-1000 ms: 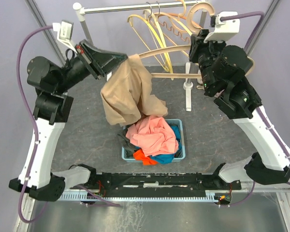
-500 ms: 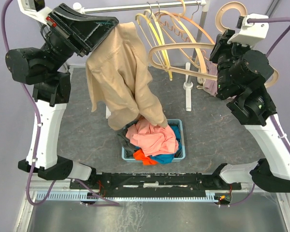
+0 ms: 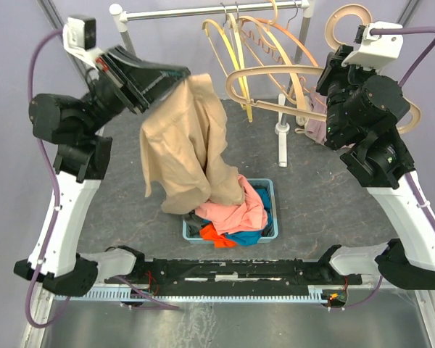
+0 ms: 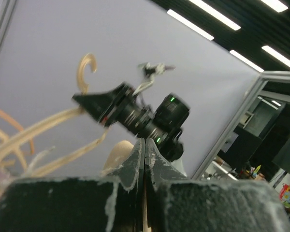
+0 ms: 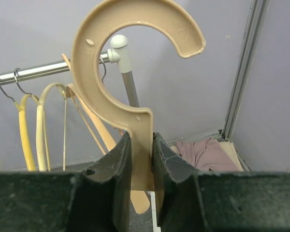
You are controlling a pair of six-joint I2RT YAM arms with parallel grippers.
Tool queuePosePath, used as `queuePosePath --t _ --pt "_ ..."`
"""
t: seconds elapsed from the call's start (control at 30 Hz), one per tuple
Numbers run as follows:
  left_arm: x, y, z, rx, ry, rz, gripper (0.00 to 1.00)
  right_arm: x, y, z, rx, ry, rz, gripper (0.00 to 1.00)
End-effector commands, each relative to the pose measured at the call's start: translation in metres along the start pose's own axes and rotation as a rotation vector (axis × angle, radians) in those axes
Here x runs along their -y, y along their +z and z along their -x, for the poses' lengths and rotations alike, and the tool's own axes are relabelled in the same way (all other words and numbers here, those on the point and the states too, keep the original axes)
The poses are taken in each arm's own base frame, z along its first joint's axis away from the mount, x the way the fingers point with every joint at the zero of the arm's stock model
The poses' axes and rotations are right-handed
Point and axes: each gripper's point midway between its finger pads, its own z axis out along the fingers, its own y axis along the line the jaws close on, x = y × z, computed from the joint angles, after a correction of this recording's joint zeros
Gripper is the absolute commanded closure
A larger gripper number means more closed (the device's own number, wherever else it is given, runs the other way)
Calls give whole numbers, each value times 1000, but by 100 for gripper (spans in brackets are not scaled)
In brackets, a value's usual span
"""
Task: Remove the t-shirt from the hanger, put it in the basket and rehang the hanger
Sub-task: Place the T-shirt in the bin.
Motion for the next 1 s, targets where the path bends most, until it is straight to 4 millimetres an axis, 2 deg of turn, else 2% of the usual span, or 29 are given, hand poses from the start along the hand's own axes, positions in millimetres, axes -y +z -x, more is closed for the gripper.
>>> queuePosePath --t 0.0,0.13,0.2,0.4,0.57,0.73,0.87,0.97 --pt "-33 -30 -38 -70 63 187 97 14 -6 26 52 41 -9 96" --pt "-75 -63 -75 -137 71 377 97 12 -6 23 44 34 -4 96" --pt "-88 -76 -92 -164 77 447 97 11 -5 22 40 31 -2 96" --pt "-119 -95 -139 -254 94 613 97 7 -3 19 31 18 4 96" --pt "-125 -97 -180 -343 104 710 97 4 -1 17 26 11 7 96" --pt "-115 -98 -235 -468 101 793 97 1 1 15 21 2 12 96" --pt "-125 -124 -275 -565 149 954 97 0 3 14 22 2 11 96" --pt "-141 -151 -290 -586 170 1069 97 1 3 15 23 4 13 96"
